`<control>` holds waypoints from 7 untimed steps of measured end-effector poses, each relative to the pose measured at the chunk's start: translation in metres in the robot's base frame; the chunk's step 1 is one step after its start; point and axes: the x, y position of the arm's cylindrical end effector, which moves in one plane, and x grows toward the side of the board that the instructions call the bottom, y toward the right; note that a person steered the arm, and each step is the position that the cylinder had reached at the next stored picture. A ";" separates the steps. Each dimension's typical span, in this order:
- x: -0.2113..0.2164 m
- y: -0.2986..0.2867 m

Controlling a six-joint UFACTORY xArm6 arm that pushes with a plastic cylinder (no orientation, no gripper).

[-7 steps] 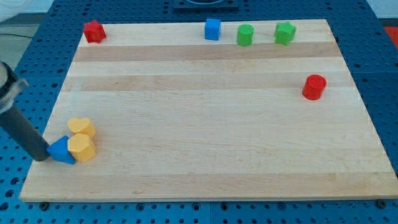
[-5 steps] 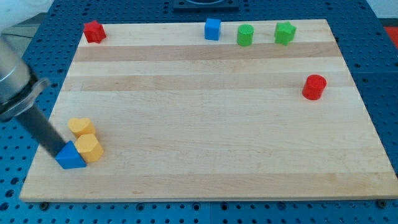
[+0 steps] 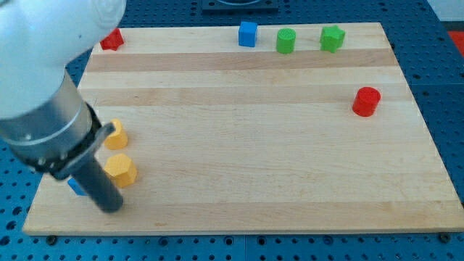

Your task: Place the yellow hexagon top left to the blue triangle

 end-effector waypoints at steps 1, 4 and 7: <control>-0.036 0.014; -0.133 0.033; -0.122 0.040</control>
